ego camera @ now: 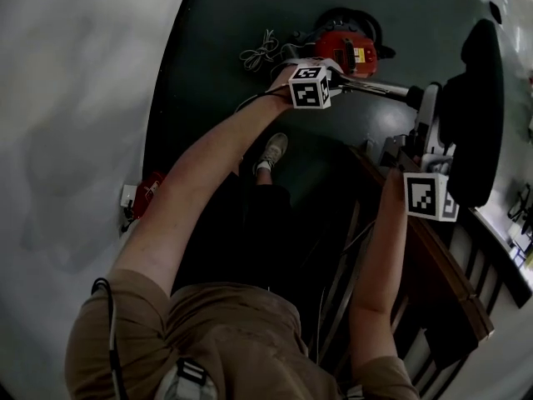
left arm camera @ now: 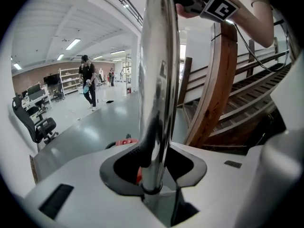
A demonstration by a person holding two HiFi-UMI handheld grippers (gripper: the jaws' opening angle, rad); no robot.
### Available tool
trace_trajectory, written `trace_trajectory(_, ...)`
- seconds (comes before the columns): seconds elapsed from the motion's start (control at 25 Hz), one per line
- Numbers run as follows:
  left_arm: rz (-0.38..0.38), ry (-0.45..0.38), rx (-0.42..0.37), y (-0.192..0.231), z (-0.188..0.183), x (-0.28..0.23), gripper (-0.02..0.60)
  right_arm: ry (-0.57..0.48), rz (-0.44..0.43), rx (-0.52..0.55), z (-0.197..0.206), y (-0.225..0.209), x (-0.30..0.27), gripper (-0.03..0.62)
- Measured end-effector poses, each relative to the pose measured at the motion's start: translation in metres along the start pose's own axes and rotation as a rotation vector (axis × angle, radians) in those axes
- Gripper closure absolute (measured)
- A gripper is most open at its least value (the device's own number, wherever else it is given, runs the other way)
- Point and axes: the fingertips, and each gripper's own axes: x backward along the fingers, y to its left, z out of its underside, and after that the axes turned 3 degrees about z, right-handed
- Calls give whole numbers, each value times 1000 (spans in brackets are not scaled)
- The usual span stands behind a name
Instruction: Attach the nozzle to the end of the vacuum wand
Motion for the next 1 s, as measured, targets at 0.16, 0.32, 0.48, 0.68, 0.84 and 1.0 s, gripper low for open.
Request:
trace_trajectory(0.16, -19, 39, -43, 8, 2, 1, 431, 29, -18, 11, 2, 1, -3, 419)
trace_trajectory(0.32, -34, 77, -81, 8, 7, 4, 431, 153, -50, 23, 11, 9, -10, 421)
trace_trajectory(0.48, -33, 76, -82, 3, 14, 5, 431, 255, -79, 25, 18, 19, -14, 421)
trace_trajectory(0.68, -40, 69, -86, -2, 13, 8, 431, 279, -95, 14, 17, 28, -15, 421)
trace_trajectory(0.84, -33, 82, -98, -3, 14, 11, 431, 299, -83, 17, 20, 25, -12, 421)
trace_trajectory(1.0, -29, 92, -110, -7, 12, 17, 431, 320, -82, 19, 19, 33, -11, 421)
